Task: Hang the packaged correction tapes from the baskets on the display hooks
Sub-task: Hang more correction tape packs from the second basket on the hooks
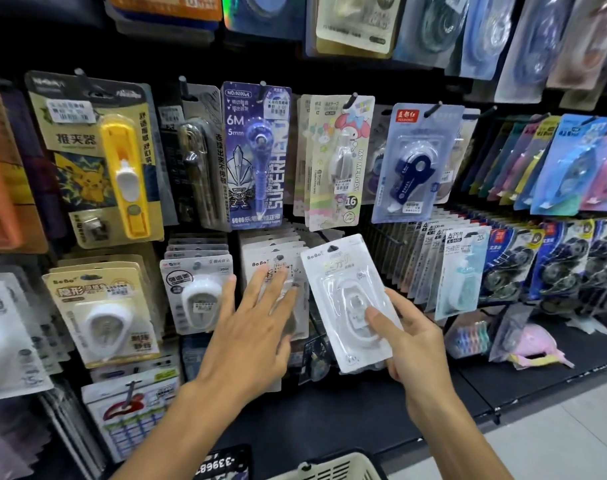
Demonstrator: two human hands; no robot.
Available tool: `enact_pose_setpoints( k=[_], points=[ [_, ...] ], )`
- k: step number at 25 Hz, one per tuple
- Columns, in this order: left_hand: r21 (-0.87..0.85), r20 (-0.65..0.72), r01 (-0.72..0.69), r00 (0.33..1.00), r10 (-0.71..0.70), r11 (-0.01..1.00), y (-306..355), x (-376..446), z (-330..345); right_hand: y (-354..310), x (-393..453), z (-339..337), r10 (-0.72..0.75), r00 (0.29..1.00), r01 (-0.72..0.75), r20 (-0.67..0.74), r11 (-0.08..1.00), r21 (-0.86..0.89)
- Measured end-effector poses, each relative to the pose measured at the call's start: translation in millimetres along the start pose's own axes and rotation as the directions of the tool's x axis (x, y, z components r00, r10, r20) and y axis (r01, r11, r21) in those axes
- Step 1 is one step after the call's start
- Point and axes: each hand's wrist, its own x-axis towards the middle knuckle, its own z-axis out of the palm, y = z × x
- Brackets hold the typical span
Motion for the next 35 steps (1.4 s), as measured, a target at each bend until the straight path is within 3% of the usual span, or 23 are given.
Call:
enact_pose_setpoints(
  k=[4, 9, 14, 16, 19, 22, 24, 27, 29, 31, 34, 35],
  points=[
    [0.017, 0.04, 0.029, 0.999, -0.029, 0.999, -1, 0, 1, -1, 6, -5, 0.004, 0.987, 0.003, -0.159, 0.999, 0.042],
    [0.019, 0.038, 0.015, 0.999, -0.016, 1.0, -2, -1, 3, -5, -4, -2, -0.037, 0.999, 0.036, -0.039, 0.999, -0.033],
    [0.029, 0.051, 0.013, 0.999, -0.014, 0.999, 0, -2, 3, -3, 0, -5, -0.066, 0.983, 0.065, -0.171, 0.998, -0.007],
    [0.046, 0.067, 0.012, 0.998, -0.015, 0.999, -3, -2, 3, 1, 0, -5, -0.07, 0.987, 0.068, -0.143, 0.998, -0.018],
    [0.037, 0.065, 0.015, 0.998, -0.018, 0.999, -2, -4, 4, 11, 15, 4, 0.0, 0.992, -0.019, -0.128, 0.99, -0.143],
    [0.064, 0.107, 0.007, 0.994, -0.013, 0.998, 1, -5, 5, 16, 29, 13, 0.174, 0.979, -0.174, -0.109, 0.985, 0.011],
    [0.078, 0.117, 0.014, 0.993, -0.023, 0.997, 0, -4, 4, 24, 33, 18, 0.204, 0.977, -0.2, -0.066, 0.978, 0.06],
    [0.063, 0.123, 0.023, 0.992, -0.031, 0.998, -1, -4, 1, 28, 43, 33, 0.003, 0.986, -0.028, -0.166, 0.988, -0.15],
    [0.058, 0.146, 0.018, 0.989, -0.026, 0.998, -1, -5, -1, 24, 55, 43, -0.1, 0.995, 0.089, -0.01, 0.924, -0.373],
    [0.042, 0.114, 0.005, 0.993, -0.01, 0.999, -2, -11, -1, 30, 58, 45, -0.018, 0.985, 0.102, 0.173, 0.865, -0.491],
    [-0.12, -0.015, 0.048, 0.999, -0.05, 0.992, 2, -51, 23, 82, 22, 27, -0.014, 0.993, 0.065, 0.116, 0.892, -0.448],
    [-0.209, 0.026, 0.122, 0.993, -0.119, 0.97, 7, -75, 40, 113, -4, 17, 0.041, 0.994, 0.012, 0.104, 0.886, -0.464]
  ],
)
